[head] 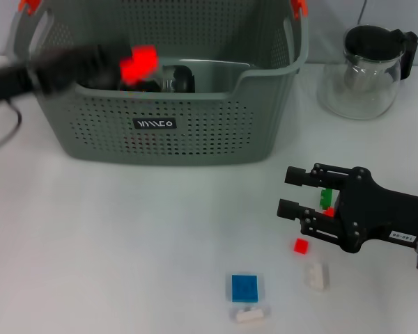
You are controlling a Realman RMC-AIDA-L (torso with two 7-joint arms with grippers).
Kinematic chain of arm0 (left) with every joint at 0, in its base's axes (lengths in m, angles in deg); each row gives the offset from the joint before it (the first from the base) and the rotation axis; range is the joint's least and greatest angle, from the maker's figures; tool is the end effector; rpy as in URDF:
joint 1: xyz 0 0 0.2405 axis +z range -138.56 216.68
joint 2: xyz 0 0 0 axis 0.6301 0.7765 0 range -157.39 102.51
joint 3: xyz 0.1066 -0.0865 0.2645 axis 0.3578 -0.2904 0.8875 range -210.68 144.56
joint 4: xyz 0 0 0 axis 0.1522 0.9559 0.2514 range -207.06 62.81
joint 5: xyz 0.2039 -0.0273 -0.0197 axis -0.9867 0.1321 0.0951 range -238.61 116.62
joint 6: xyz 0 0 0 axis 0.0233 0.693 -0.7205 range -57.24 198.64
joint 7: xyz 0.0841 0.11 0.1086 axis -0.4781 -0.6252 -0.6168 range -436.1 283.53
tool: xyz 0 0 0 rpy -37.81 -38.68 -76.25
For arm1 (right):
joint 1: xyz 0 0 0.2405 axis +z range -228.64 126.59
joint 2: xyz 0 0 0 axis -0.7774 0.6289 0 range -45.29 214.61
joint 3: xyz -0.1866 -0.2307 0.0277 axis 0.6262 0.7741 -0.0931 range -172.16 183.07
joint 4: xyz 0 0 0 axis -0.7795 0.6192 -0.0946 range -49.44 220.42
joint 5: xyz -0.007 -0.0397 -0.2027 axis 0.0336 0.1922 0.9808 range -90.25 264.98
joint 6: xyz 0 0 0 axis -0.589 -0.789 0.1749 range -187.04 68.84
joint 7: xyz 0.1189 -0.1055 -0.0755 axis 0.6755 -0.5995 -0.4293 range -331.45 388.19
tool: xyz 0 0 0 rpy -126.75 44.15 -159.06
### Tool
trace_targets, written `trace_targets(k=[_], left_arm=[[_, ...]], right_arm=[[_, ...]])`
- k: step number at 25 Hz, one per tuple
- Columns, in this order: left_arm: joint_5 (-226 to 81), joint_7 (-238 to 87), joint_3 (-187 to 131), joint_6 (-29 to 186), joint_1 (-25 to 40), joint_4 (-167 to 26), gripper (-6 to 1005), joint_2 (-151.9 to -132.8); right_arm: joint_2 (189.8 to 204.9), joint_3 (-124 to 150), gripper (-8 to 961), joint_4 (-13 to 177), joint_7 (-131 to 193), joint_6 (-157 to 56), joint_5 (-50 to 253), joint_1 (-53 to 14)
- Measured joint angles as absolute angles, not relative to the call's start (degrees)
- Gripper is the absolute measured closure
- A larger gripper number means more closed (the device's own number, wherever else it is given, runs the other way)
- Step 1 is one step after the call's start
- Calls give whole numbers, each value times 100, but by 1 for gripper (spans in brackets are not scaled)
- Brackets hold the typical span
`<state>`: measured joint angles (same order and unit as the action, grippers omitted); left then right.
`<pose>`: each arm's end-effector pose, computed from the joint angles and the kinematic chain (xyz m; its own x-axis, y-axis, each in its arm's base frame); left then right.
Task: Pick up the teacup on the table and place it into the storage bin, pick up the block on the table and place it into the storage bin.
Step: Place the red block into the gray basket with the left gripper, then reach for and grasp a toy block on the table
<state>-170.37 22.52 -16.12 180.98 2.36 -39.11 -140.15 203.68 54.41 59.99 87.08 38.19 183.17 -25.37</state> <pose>-0.2338 0.3723 0.0545 0.4265 0.4402 0.7902 0.5339 -0.8277 0.1729 0.2629 0.3058 -0.0666 0.6919 -0.1441 -0.7075 -0.3003 -0.9485 -0.1004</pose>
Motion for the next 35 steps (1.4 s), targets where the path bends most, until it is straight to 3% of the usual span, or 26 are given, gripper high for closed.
trace_targets(k=[8,17,24,30,35], left_arm=[[-16460,3192,-1484,17015,-402,-3628,760,-13882],[-16800,3102,862,14685,-385,-2462,745,-14263],[-17819,3411,1635,13269,-162,-1745,733,-14746],[-17418,3402,1311,13447,80,-1611,723,-14793],[-15725,2736,600,14589,700,-1680,715,-14792]], right_arm=[[20383,5441,390,5992,8708,3819,18317,-2519],[20393,5441,390,5984,8708,3827,18309,-2472],[20392,5441,390,5996,8708,3878,18307,-2502],[20385,5441,389,6008,8708,3882,18305,-2516],[20394,5441,389,5989,8708,3883,18292,-2515]])
